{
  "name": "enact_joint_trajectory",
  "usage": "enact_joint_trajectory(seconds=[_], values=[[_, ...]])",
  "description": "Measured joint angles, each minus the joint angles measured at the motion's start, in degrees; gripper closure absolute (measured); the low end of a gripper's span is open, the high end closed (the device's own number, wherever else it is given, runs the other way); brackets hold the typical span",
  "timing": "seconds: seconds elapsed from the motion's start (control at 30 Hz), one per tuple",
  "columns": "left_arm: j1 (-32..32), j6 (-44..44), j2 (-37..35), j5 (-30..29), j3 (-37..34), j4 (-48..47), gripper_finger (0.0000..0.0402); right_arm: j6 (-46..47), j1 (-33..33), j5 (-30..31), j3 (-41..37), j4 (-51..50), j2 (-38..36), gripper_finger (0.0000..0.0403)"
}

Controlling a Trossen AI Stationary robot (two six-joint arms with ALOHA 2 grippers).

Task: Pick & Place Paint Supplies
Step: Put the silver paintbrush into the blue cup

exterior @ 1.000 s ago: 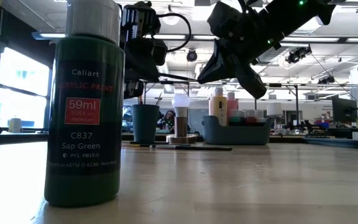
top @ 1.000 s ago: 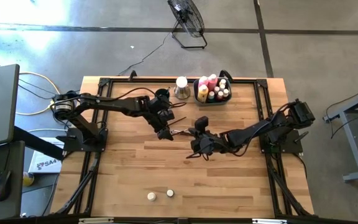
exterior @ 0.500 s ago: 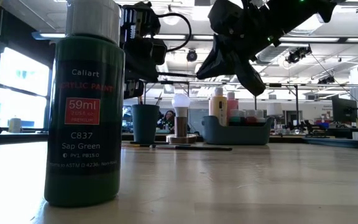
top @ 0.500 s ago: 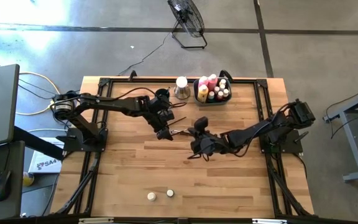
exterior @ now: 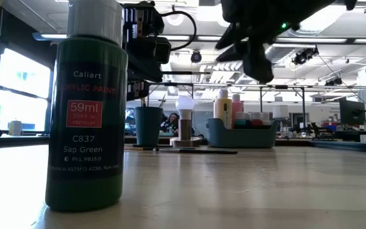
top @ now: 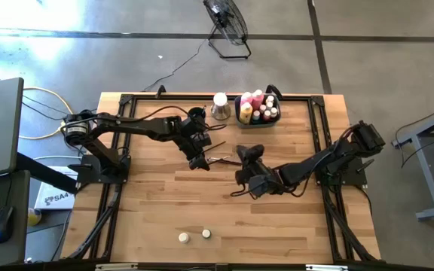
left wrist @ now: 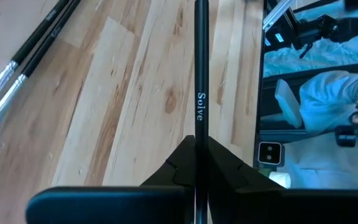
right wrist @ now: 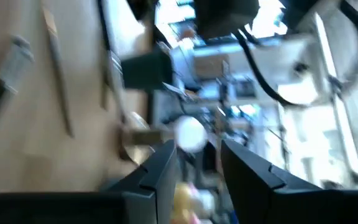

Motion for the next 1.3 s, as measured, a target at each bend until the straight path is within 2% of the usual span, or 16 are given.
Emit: enact_joint_trajectory(seconds=[0.07,0.17,0.4,0.5,0.57,0.67,0.8,0.87,1.03,1.17,1.3], values=[[0.0,1.3,0.0,0.0,0.0,0.0,0.0391,1.2,0.9,3.0,0.0,-2.0,-1.4,0.0278],[0.5,5.0,0.0,0.0,0.0,0.0,0.0392,11.6,2.0,1.2,0.0,-10.9,-4.7,0.0284],[0.8,14.8,0.0,-3.0,0.0,5.2,0.0392,49.6,2.1,-16.6,0.0,-37.3,-14.2,0.0309],[0.7,18.5,0.0,-4.2,0.0,9.5,0.0392,58.9,1.9,-24.5,0.0,-41.8,-16.1,0.0313],[0.7,21.0,0.0,-4.7,0.0,12.2,0.0392,61.4,2.0,-28.3,0.0,-43.2,-16.3,0.0313],[0.7,23.9,0.0,-5.0,0.0,15.3,0.0392,63.5,2.0,-30.9,0.0,-43.2,-16.3,0.0314],[0.7,25.8,0.0,-4.9,0.0,16.1,0.0392,64.5,1.9,-31.3,-0.3,-43.0,-16.3,0.0314],[0.7,25.8,-0.1,-3.0,0.0,16.1,0.0392,64.9,1.9,-31.2,-1.0,-43.1,-16.3,0.0314],[0.7,27.2,-2.3,-1.3,0.0,18.0,0.0392,67.8,-0.1,-31.7,-6.4,-39.8,-17.2,0.0314],[1.5,29.9,-3.8,-2.4,0.0,18.7,0.0392,68.7,-2.0,-34.3,-14.0,-28.9,-18.7,0.0315],[2.7,30.3,-4.0,-3.3,0.0,19.3,0.0392,65.4,-3.6,-39.1,-22.1,-9.1,-20.6,0.0329]])
